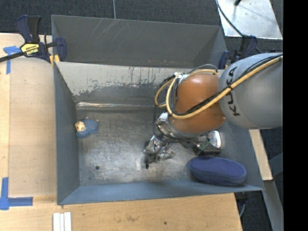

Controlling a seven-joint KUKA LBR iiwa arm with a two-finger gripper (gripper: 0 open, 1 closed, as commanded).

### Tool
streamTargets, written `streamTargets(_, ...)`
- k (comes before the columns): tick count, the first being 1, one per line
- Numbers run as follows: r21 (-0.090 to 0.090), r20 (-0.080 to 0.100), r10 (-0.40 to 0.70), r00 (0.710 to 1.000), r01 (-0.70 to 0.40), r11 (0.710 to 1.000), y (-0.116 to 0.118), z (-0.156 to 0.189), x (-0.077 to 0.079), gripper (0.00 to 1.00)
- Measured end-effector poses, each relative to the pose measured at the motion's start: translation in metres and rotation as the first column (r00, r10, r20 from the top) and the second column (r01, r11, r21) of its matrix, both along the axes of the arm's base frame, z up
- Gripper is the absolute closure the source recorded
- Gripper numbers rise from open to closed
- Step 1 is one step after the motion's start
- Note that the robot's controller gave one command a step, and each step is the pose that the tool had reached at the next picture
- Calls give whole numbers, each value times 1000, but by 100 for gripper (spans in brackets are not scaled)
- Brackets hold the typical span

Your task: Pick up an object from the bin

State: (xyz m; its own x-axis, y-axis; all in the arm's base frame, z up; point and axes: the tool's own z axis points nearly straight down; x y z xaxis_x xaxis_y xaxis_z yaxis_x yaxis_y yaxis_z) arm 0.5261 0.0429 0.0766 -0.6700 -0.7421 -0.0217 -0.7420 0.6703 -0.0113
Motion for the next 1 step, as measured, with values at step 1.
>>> streamTargets(1,-11,-12,379,925,-379,925,-3,219,20,100)
